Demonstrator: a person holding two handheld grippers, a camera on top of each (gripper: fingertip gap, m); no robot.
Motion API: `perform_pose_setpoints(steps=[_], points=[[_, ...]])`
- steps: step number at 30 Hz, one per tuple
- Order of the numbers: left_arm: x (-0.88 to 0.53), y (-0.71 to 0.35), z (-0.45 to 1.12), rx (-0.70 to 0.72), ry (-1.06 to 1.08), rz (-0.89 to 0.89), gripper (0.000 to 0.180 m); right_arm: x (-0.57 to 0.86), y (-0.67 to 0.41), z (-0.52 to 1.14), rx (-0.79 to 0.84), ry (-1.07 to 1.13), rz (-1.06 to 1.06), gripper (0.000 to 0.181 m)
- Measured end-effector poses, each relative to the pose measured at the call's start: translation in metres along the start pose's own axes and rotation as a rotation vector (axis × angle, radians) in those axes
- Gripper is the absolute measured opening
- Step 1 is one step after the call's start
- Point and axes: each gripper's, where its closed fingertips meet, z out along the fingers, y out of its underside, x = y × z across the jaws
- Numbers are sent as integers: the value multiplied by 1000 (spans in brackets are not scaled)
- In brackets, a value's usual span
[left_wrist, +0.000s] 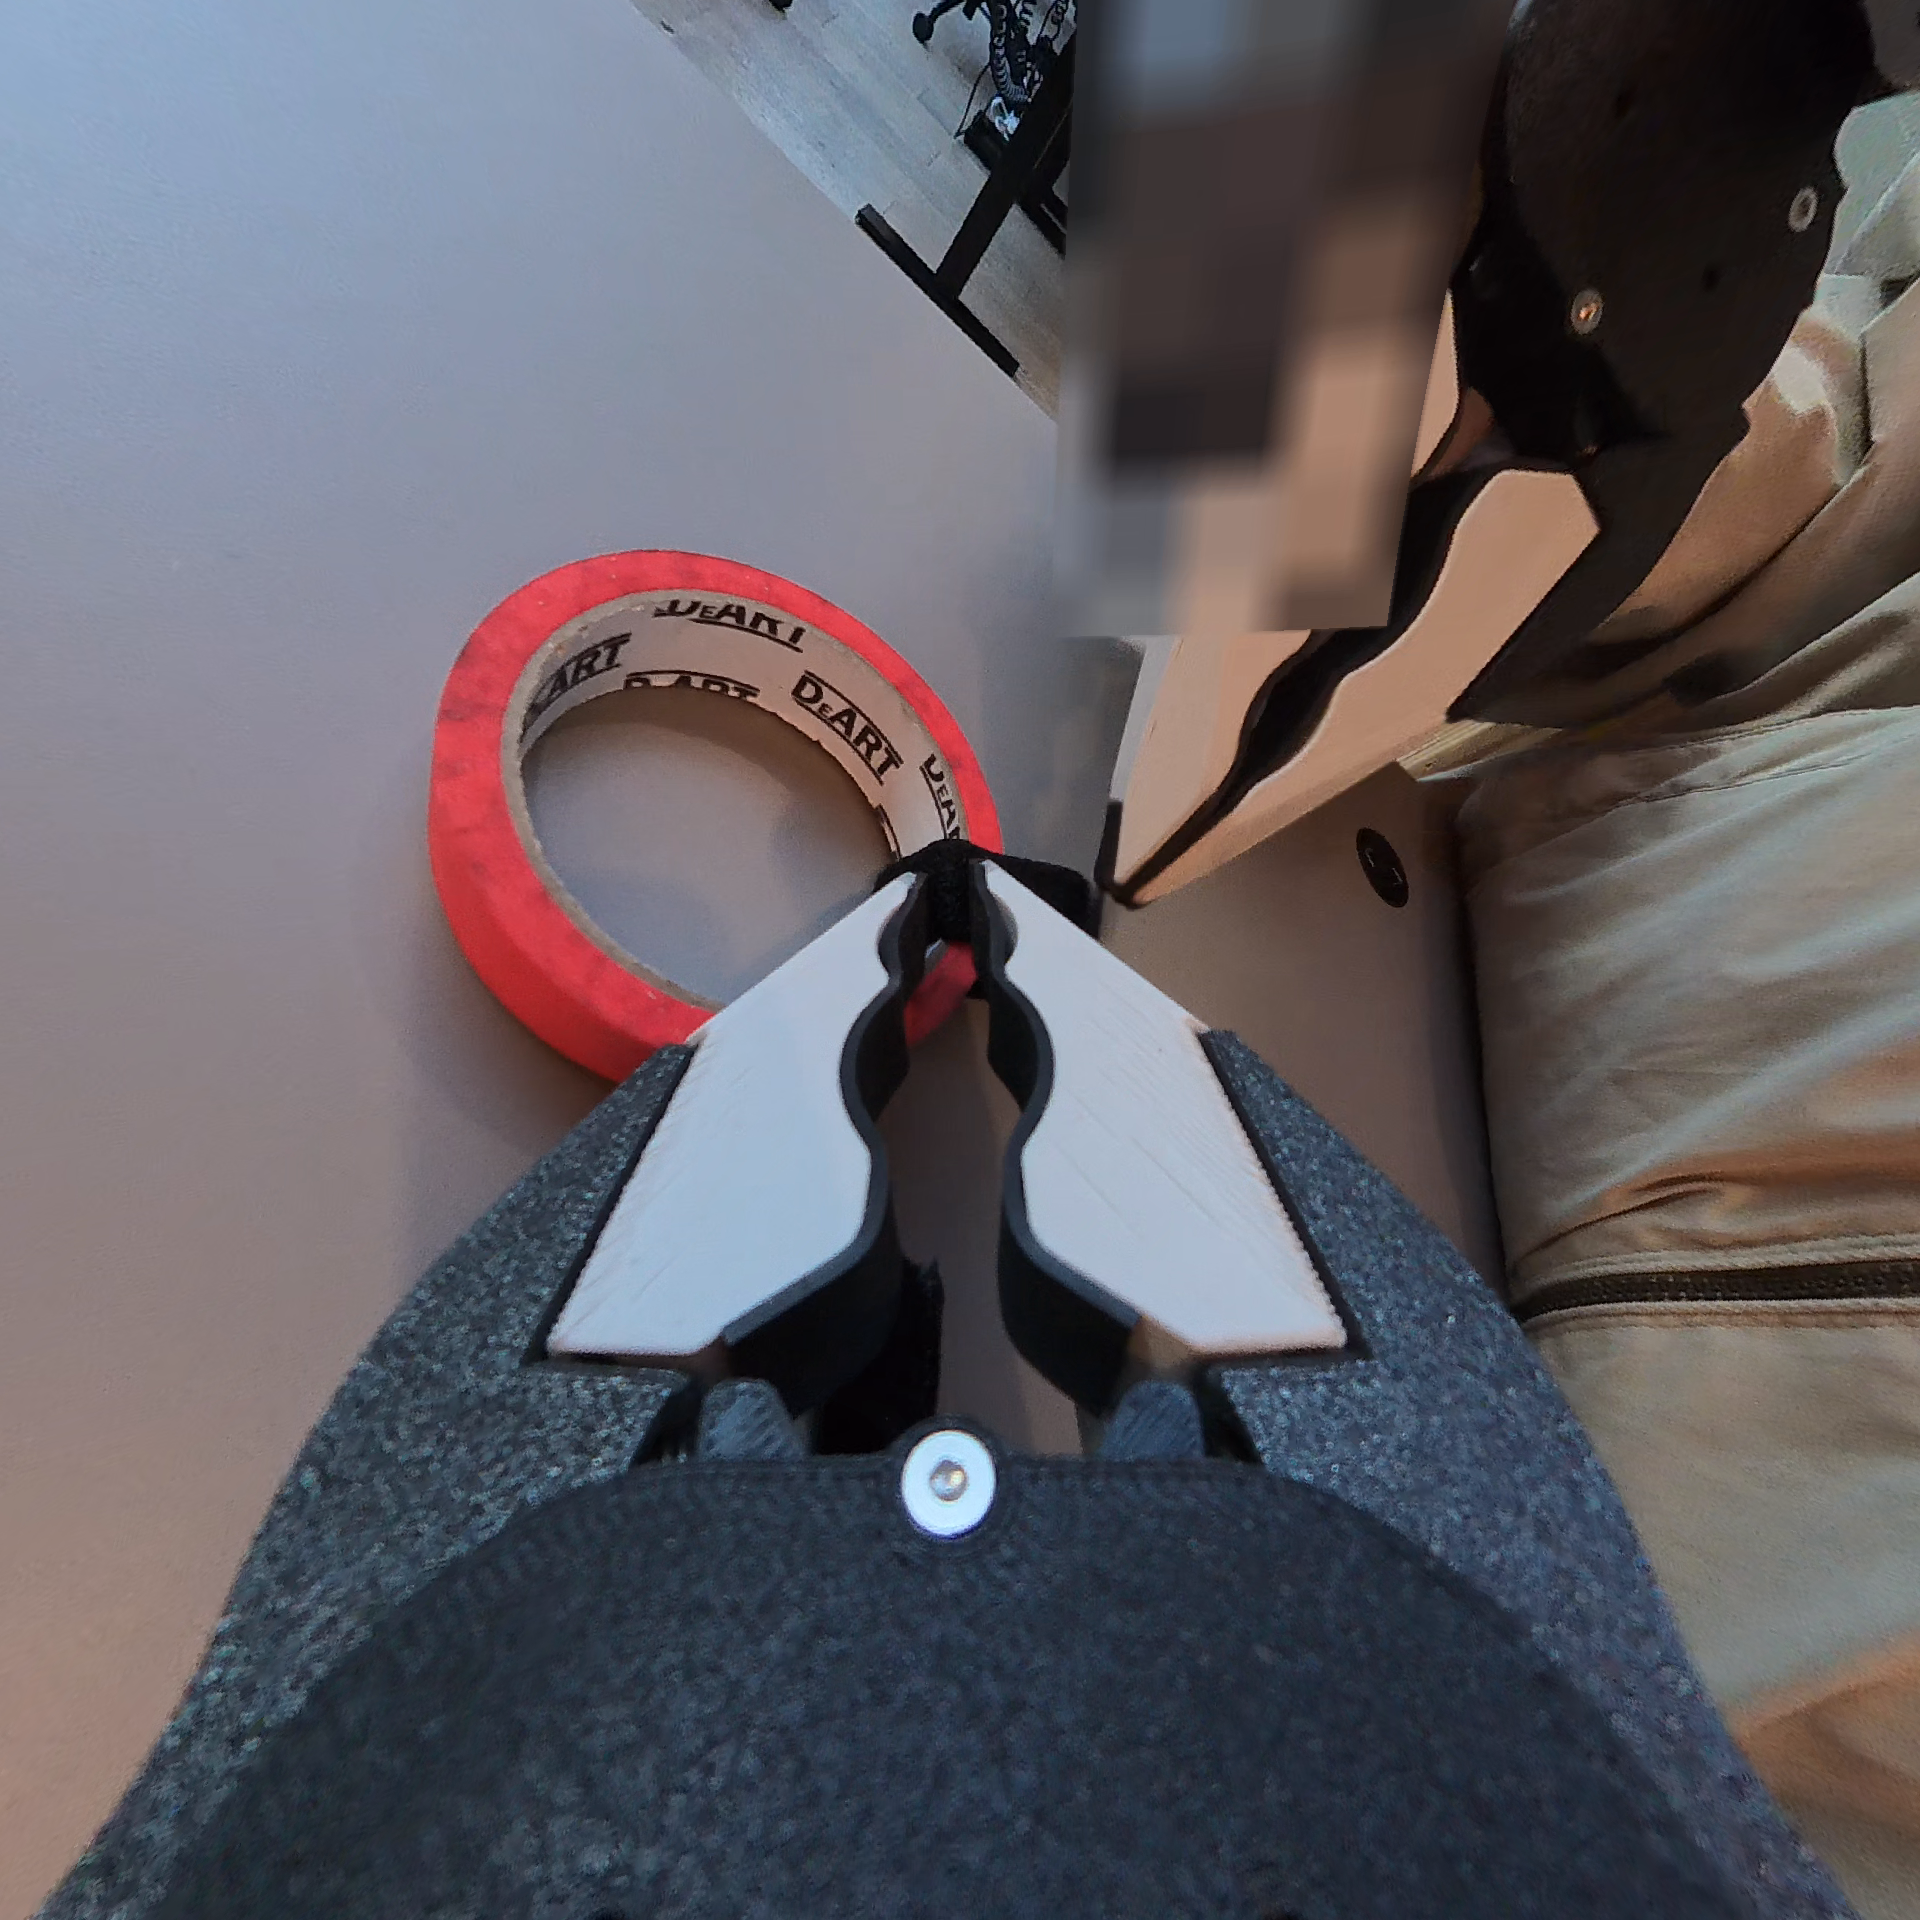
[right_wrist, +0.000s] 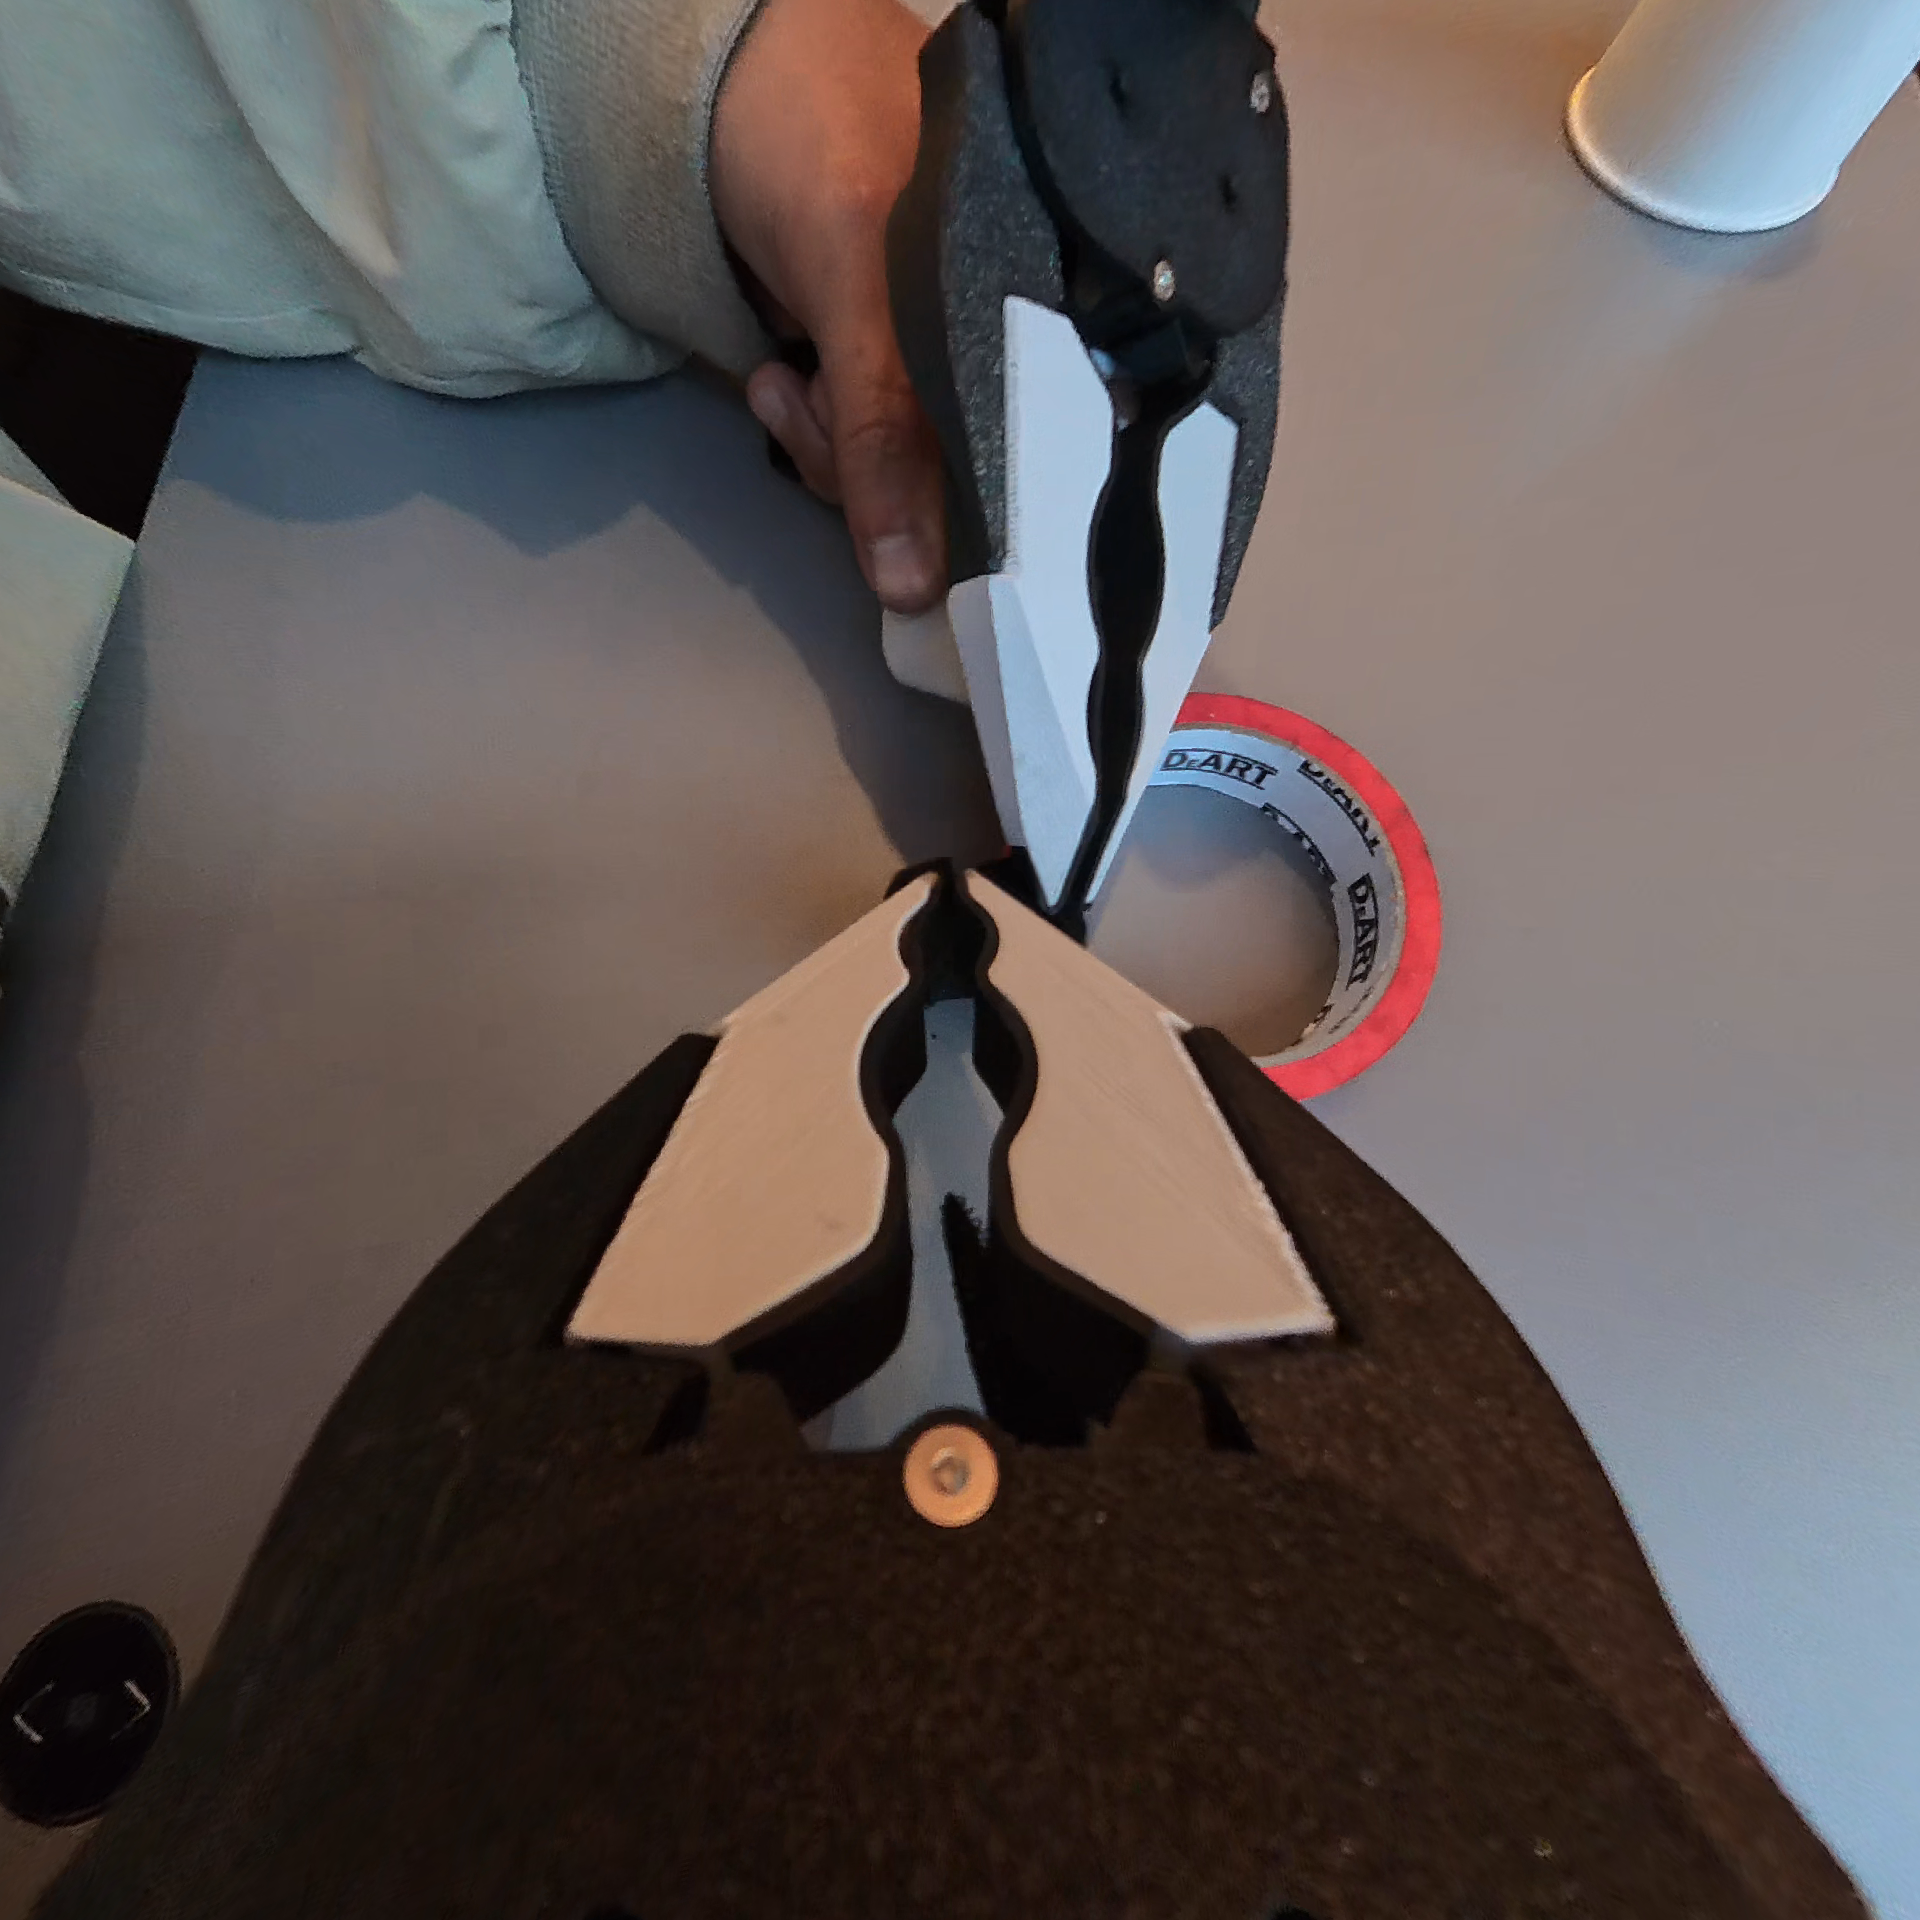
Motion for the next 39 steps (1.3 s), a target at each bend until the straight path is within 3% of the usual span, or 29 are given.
perform_pose_setpoints(steps=[4, 6, 10, 15, 25, 28, 31, 39], points=[[-1, 0, 0, 3, -2, -3, 9, 3, -10, -10, 52, -25, 63, 0], [-1, 0, -1, 3, 1, -6, 9, 2, 0, -3, -2, -51, 118, 33], [-1, 0, -1, 3, -1, -5, 8, -13, 3, 7, -9, -136, 107, 2], [0, 3, -3, 5, 5, -15, 9, 14, -7, -5, 7, -34, 133, 0], [-3, -3, -7, 49, 21, -115, 8, 31, -3, 6, 80, -209, 403, 0], [-7, -2, -22, 82, 27, -161, 4, 34, -1, 12, 34, -240, 414, 0], [-14, -1, -47, 154, 8, -191, 15, 35, 0, 15, -7, -285, 436, 0], [5, -1, -23, 106, -55, -27, 24, 33, 3, 21, -192, -503, 638, 0]])
